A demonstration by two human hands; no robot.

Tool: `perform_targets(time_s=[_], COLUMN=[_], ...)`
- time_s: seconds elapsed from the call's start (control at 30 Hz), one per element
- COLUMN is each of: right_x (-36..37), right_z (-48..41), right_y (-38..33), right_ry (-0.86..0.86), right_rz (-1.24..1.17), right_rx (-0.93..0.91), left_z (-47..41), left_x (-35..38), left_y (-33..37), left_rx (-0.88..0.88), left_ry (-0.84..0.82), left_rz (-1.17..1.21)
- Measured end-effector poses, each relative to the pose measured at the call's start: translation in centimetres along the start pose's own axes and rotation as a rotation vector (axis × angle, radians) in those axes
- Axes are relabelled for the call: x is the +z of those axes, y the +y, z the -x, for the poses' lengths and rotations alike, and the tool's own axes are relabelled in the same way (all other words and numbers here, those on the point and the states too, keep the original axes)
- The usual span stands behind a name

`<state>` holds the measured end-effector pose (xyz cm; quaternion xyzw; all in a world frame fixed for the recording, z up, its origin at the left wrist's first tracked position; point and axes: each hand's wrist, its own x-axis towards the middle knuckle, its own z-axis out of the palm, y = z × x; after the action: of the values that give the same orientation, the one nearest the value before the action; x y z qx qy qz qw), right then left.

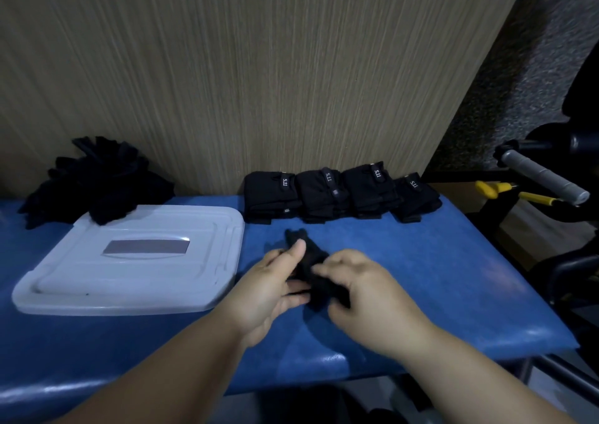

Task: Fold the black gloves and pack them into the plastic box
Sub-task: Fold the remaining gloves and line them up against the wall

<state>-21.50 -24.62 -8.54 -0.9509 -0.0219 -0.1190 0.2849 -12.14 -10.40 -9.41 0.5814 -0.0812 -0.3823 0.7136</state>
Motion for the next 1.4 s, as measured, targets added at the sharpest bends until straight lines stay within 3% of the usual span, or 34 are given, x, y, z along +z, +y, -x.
perform_targets(time_s=[0.1, 0.17, 0.27, 0.37, 0.43, 0.5, 0.67, 0.87, 0.93, 1.03, 1.1, 1.23, 1.4], right_x=[0.4, 0.3, 0.2, 0.1, 0.0, 0.0, -0.3, 0.0, 0.0, -0.5, -0.6, -0.6, 0.0], right_z=[0.4, 0.4, -0.2, -0.6, -0.7, -0.8, -0.9, -0.7, -0.7, -0.2, 0.3, 0.5, 1.0], right_y=[-0.2, 0.0, 1.0, 2.1, 2.4, 2.0, 1.3, 1.1, 1.7, 2.5, 3.0, 3.0, 3.2], right_ry=[-0.162, 0.021, 0.327, 0.177, 0.095, 0.096, 0.086, 0.19, 0.228, 0.17, 0.143, 0.11, -0.357], right_rz=[-0.106, -0.247, -0.262, -0.112, -0.097, -0.215, -0.842, -0.776, -0.613, -0.101, 0.108, 0.242, 0.331], right_rx=[-0.06, -0.035, 0.239, 0.509, 0.569, 0.597, 0.667, 0.573, 0.571, 0.561, 0.545, 0.338, 0.334], left_z=[-0.1, -0.2, -0.3, -0.4, -0.3, -0.1, -0.3, -0.4, -0.9, -1.5, -1.4, -0.8, -0.3], left_x=[-0.5, -0.9, -0.9, -0.8, -0.6, -0.4, -0.3, 0.3, 0.5, 0.3, 0.1, 1.1, 1.7], left_y=[0.0, 0.0, 0.2, 0.2, 0.3, 0.4, 0.2, -0.1, -0.5, -1.2, -1.9, -2.8, -3.8], left_rx=[-0.013, 0.0, 0.016, 0.006, 0.002, 0.007, 0.017, 0.035, 0.093, 0.311, 0.462, 0.599, 0.333], left_ry=[0.021, 0.098, 0.176, 0.158, 0.082, -0.005, -0.03, 0.025, 0.143, 0.344, 0.385, 0.153, -0.041], left_rz=[-0.056, -0.12, -0.124, -0.037, 0.061, 0.139, 0.162, 0.106, -0.029, -0.491, -0.743, -1.21, -1.631])
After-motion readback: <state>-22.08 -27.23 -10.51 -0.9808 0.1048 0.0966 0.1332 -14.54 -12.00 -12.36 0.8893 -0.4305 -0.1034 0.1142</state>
